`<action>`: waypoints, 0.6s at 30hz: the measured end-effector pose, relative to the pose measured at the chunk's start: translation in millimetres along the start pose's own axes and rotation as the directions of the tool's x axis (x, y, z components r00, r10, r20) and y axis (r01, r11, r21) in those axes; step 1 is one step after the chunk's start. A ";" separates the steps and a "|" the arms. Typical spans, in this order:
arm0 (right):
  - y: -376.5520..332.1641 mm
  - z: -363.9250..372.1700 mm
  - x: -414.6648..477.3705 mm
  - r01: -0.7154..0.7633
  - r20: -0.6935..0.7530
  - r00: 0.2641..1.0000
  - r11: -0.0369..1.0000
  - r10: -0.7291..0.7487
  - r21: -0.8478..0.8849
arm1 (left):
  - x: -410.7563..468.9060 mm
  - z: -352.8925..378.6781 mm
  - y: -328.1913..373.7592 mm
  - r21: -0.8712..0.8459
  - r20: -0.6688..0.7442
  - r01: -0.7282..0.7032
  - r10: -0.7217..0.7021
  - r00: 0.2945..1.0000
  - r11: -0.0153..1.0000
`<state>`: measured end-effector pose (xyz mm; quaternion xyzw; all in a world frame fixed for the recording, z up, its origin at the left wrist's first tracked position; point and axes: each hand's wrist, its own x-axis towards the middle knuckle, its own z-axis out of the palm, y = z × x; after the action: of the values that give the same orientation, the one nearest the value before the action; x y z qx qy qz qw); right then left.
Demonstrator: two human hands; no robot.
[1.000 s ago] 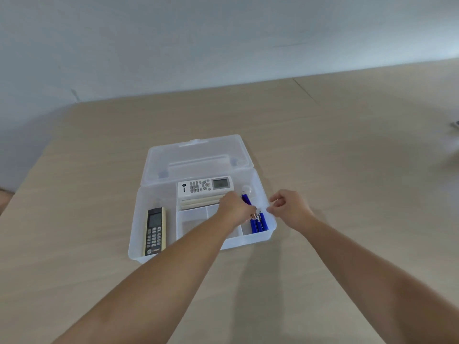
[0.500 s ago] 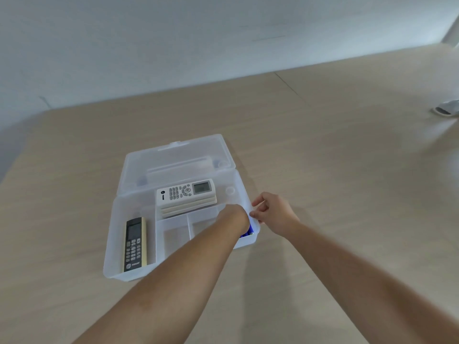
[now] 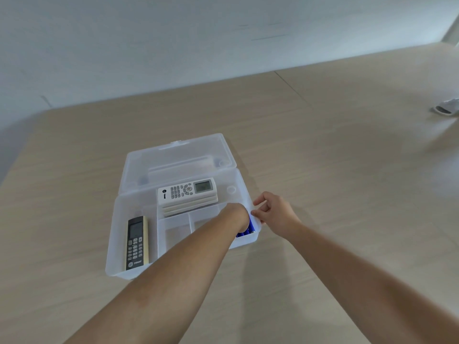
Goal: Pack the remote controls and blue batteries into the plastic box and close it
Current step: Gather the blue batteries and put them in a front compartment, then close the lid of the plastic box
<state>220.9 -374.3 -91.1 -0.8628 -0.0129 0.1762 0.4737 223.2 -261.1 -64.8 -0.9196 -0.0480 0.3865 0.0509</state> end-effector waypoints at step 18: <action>-77.3 2.5 66.1 0.076 -0.235 0.968 0.995 -0.089 -0.064 | -16.6 -62.9 -167.1 -0.631 -0.565 -0.099 -0.368 0.739 0.770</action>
<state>293.3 -317.2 -48.1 -0.8890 0.0030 0.0512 0.4550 248.5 -101.3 12.6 -0.9514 -0.2227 -0.0075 -0.2127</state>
